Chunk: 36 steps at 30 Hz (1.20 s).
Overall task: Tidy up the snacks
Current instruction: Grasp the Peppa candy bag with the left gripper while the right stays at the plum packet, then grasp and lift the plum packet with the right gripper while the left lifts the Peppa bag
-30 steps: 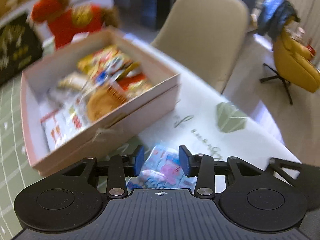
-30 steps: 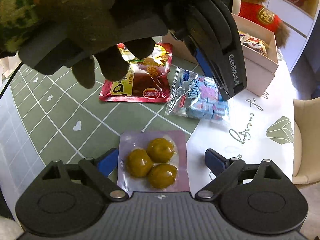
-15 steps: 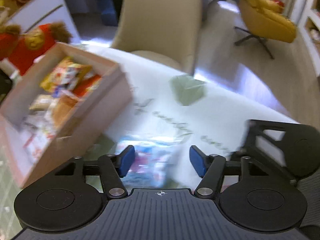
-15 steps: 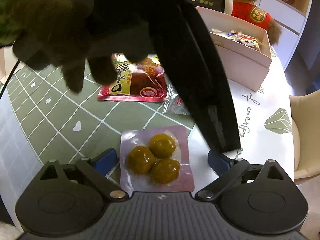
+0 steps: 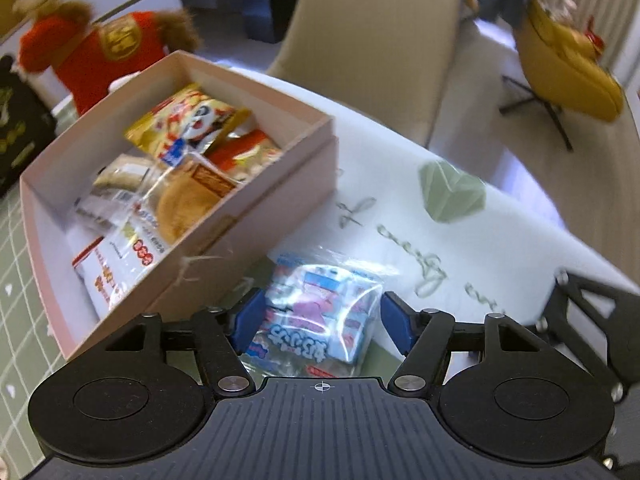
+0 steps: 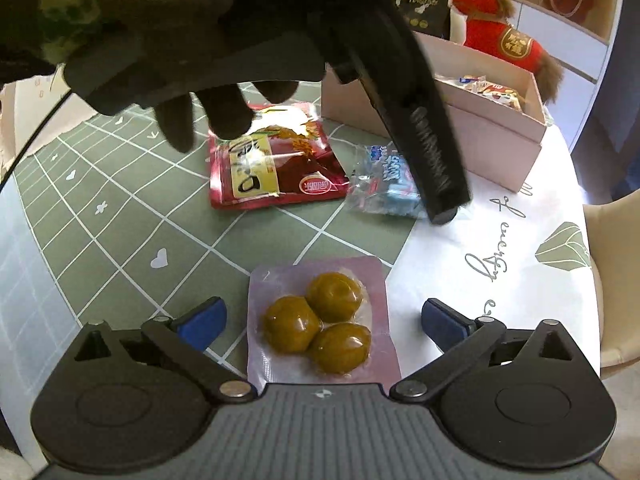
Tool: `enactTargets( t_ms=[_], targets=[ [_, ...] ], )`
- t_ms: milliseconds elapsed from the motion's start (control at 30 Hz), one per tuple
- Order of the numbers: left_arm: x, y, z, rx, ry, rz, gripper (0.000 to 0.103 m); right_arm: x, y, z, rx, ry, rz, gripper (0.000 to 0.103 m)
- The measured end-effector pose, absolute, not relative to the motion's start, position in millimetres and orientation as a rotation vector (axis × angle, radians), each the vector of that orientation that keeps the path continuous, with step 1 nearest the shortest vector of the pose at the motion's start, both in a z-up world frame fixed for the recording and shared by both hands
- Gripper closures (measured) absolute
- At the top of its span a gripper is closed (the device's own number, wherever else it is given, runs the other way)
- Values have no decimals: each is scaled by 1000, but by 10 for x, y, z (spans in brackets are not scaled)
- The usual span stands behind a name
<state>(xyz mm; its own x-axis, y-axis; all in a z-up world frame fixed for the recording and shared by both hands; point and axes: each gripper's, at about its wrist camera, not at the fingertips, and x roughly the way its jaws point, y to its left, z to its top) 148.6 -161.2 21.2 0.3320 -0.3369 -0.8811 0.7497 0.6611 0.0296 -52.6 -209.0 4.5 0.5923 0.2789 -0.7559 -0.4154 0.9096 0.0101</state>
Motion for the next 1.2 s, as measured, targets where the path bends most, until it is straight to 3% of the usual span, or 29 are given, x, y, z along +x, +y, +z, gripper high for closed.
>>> enactTargets(
  t_ms=[267,467,700,967,1200],
  targets=[
    [1601,-1609,94,427,1052,-740,21,-517,-2075,77,-188,875,422,0],
    [1433,-1505,114,380,1046,-702,35,-496,-2094,111,-187,912,426,0],
    [1197,-992,148,60,1113,-538,38,-488,-2107,218,-187,923,380,31],
    [950,-686,339,-32,1111,-443,38,-357,-2195,500,-114,964,378,33],
    [783,-449,779,-95,988,-420,39,-220,-2382,1125,-108,758,334,33]
  ],
)
